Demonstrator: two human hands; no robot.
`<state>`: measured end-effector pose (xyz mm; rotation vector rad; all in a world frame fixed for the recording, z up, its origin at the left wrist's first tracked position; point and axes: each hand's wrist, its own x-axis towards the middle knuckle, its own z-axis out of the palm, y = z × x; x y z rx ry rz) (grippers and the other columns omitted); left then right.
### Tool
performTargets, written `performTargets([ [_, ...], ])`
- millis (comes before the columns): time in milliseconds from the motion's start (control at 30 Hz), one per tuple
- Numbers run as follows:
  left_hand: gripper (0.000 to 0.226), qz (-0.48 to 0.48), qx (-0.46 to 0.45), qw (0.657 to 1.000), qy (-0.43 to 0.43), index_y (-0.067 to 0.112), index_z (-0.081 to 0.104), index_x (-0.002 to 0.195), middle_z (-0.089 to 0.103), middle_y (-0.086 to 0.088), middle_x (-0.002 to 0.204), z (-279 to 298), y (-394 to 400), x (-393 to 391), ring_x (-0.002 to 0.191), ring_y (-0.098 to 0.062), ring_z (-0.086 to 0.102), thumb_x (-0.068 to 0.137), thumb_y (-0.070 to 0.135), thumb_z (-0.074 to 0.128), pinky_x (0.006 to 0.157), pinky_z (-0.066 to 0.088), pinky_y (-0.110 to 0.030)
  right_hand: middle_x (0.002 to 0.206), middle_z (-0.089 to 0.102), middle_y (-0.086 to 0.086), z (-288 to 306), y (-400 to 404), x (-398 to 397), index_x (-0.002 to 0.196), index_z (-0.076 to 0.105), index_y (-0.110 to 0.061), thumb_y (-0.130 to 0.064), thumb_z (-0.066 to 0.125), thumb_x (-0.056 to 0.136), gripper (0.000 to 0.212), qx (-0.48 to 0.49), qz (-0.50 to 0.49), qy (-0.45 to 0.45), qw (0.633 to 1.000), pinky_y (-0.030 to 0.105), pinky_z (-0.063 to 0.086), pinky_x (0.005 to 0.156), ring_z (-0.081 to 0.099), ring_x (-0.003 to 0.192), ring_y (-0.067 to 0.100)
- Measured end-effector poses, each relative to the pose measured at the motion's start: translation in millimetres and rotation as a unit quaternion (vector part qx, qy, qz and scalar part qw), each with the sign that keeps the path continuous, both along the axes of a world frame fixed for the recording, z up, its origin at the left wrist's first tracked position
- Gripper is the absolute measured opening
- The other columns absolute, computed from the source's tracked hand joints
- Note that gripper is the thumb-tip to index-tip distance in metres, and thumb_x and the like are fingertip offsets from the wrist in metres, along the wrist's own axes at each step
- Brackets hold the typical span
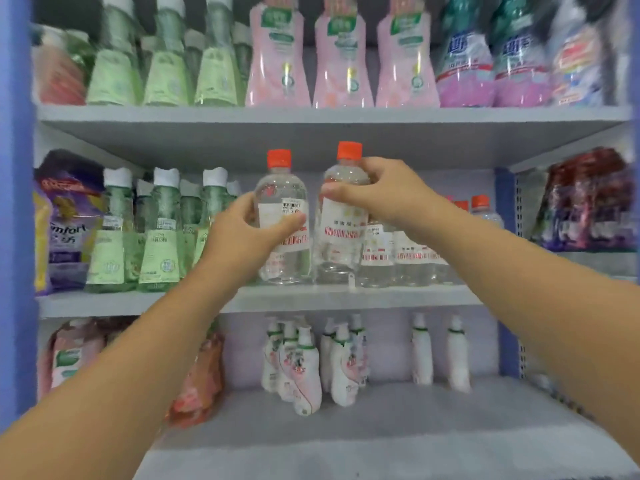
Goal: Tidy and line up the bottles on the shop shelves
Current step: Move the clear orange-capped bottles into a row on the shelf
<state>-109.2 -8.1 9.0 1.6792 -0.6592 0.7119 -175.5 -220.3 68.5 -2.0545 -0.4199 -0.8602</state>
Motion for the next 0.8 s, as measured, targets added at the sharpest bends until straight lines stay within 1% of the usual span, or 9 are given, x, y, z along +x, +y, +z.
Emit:
performTargets([
  [133,0.041,-0.012,0.027,0.997,0.066,0.037,0.067,0.105,0.075,0.018,0.095,-6,-7,55,0.079,0.006,0.070,0.074,0.052,0.088,0.060,0.047,-0.014,0.100,0.076,-0.013,6,3,43,0.108,0.073,-0.032,-0.050,0.086,0.077,0.038,-0.027,-0.056,0.024,0.998,0.021,0.052,0.068,0.072,0.088,0.002],
  [267,0.043,-0.026,0.054,0.995,0.085,0.032,0.068,0.108,0.077,0.013,0.099,-13,-7,90,0.088,-0.004,0.073,0.074,0.050,0.089,0.067,0.052,-0.022,0.097,0.065,-0.023,8,4,73,0.106,0.065,-0.036,-0.052,0.088,0.073,0.043,-0.089,-0.116,0.033,0.989,0.009,0.043,0.053,0.063,0.077,-0.007],
  [400,0.038,-0.049,0.080,0.990,0.101,0.042,0.065,0.103,0.075,0.019,0.095,-11,-3,105,0.078,0.004,0.072,0.075,0.056,0.086,0.059,0.049,-0.015,0.126,0.061,-0.008,15,6,91,0.134,0.060,-0.022,-0.062,0.086,0.068,0.081,-0.175,-0.187,0.045,0.966,0.023,0.044,0.071,0.059,0.100,0.012],
  [433,0.036,-0.061,0.086,0.989,0.107,0.042,0.064,0.101,0.075,0.020,0.091,-10,-3,107,0.072,0.007,0.072,0.076,0.056,0.085,0.054,0.049,-0.013,0.128,0.061,-0.006,16,7,94,0.130,0.060,-0.021,-0.062,0.086,0.068,0.079,-0.194,-0.202,0.056,0.958,0.027,0.045,0.073,0.060,0.102,0.014],
  [533,0.036,-0.077,0.098,0.986,0.111,0.039,0.064,0.101,0.077,0.021,0.085,-9,-6,114,0.068,0.008,0.071,0.076,0.055,0.085,0.048,0.050,-0.012,0.109,0.064,-0.003,15,10,105,0.104,0.055,-0.023,-0.059,0.087,0.068,0.060,-0.216,-0.240,0.102,0.941,0.029,0.042,0.060,0.059,0.084,0.010],
  [633,0.044,-0.069,0.114,0.985,0.113,0.041,0.064,0.106,0.076,0.017,0.098,-9,-8,121,0.081,0.000,0.074,0.074,0.062,0.084,0.062,0.053,-0.021,0.121,0.059,0.000,12,7,114,0.138,0.042,-0.017,-0.053,0.089,0.070,0.090,-0.232,-0.255,0.109,0.932,0.026,0.040,0.060,0.058,0.094,0.017],
  [700,0.053,-0.080,0.124,0.982,0.119,0.041,0.062,0.114,0.076,0.016,0.103,-11,-11,126,0.087,-0.003,0.074,0.072,0.066,0.083,0.071,0.056,-0.026,0.141,0.055,0.005,14,7,114,0.153,0.029,-0.016,-0.051,0.090,0.069,0.110,-0.273,-0.269,0.080,0.920,0.031,0.049,0.077,0.058,0.117,0.026],
  [733,0.059,-0.081,0.118,0.982,0.119,0.039,0.060,0.118,0.075,0.015,0.104,-13,-15,128,0.089,-0.004,0.074,0.071,0.066,0.083,0.074,0.057,-0.028,0.143,0.054,0.004,17,7,114,0.152,0.034,-0.018,-0.053,0.090,0.068,0.106,-0.301,-0.280,0.065,0.910,0.036,0.052,0.086,0.057,0.123,0.027],
  [800,0.068,-0.054,0.094,0.988,0.106,0.033,0.055,0.121,0.071,0.014,0.105,-17,-22,131,0.090,-0.006,0.071,0.069,0.066,0.084,0.072,0.055,-0.027,0.127,0.061,0.002,24,3,112,0.132,0.057,-0.021,-0.061,0.083,0.071,0.078,-0.361,-0.309,0.029,0.879,0.040,0.054,0.087,0.059,0.112,0.023],
])
